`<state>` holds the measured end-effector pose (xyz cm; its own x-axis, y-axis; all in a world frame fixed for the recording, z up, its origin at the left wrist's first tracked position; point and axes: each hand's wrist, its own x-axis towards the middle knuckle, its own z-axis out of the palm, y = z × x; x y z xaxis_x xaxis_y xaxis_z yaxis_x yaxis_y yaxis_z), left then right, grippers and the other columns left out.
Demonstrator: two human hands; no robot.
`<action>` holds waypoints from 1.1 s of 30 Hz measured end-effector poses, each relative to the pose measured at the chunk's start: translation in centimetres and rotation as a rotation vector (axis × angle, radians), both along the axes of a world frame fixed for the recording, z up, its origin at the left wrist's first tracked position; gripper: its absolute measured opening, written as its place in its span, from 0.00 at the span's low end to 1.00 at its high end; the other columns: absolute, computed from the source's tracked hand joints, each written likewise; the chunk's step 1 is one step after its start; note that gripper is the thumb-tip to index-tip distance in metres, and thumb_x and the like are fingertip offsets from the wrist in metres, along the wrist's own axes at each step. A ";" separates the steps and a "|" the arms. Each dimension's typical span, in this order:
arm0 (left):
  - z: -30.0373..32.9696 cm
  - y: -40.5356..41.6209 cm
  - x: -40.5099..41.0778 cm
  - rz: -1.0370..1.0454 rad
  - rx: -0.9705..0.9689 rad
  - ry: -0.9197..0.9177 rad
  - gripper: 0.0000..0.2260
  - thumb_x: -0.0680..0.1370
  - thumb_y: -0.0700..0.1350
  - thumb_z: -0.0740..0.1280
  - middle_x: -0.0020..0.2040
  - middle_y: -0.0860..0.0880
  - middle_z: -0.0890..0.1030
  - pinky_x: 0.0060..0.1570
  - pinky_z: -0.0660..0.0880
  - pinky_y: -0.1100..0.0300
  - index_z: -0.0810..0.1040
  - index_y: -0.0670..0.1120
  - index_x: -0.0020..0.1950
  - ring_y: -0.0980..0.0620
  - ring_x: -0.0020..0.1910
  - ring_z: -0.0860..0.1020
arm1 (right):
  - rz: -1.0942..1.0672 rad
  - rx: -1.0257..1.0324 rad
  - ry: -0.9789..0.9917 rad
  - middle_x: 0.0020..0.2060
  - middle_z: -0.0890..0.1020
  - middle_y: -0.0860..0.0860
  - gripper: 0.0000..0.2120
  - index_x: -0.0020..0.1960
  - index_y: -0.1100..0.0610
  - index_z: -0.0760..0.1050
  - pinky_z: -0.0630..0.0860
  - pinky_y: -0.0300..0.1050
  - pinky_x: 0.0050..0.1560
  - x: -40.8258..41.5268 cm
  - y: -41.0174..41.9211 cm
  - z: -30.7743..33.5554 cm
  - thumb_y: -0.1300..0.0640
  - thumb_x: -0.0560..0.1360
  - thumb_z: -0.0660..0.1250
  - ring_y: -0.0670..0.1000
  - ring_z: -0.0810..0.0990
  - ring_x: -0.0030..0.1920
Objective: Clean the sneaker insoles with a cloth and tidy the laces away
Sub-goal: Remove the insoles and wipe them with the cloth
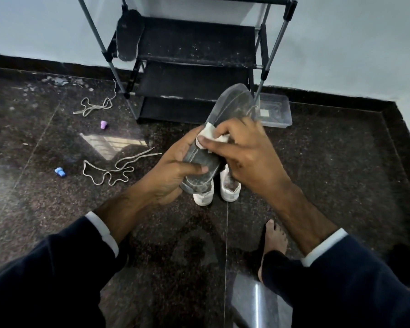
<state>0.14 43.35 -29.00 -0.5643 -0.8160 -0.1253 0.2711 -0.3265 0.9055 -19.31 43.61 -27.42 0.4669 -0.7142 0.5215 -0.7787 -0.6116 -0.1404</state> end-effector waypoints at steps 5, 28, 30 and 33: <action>0.0 0.1 -0.3 -0.049 -0.035 -0.008 0.36 0.72 0.25 0.63 0.72 0.38 0.73 0.64 0.76 0.53 0.63 0.43 0.78 0.43 0.69 0.76 | -0.245 -0.036 -0.105 0.50 0.81 0.54 0.14 0.60 0.50 0.84 0.72 0.56 0.47 -2.0 -1.0 0.3 0.57 0.78 0.65 0.57 0.76 0.49; 0.2 -0.3 -0.1 0.095 -0.305 -0.356 0.32 0.75 0.27 0.62 0.69 0.56 0.77 0.68 0.74 0.56 0.68 0.50 0.76 0.58 0.70 0.74 | -0.233 0.798 -1.027 0.46 0.85 0.49 0.06 0.54 0.58 0.83 0.79 0.44 0.54 -0.6 -0.8 -1.1 0.63 0.80 0.68 0.46 0.83 0.49; 0.0 -0.2 0.0 0.105 -0.507 -0.538 0.28 0.74 0.43 0.62 0.70 0.60 0.75 0.69 0.69 0.64 0.69 0.52 0.76 0.65 0.70 0.72 | -0.215 1.023 -1.441 0.48 0.85 0.55 0.05 0.55 0.62 0.79 0.82 0.51 0.59 -0.6 -0.8 -0.9 0.65 0.81 0.64 0.54 0.85 0.53; -1.3 -0.2 0.7 0.020 -0.737 -0.770 0.34 0.71 0.47 0.54 0.76 0.50 0.71 0.75 0.63 0.61 0.66 0.46 0.78 0.56 0.75 0.68 | -0.205 1.214 -1.698 0.52 0.84 0.63 0.06 0.57 0.64 0.76 0.81 0.59 0.60 -0.3 -0.7 -0.7 0.65 0.82 0.62 0.65 0.83 0.59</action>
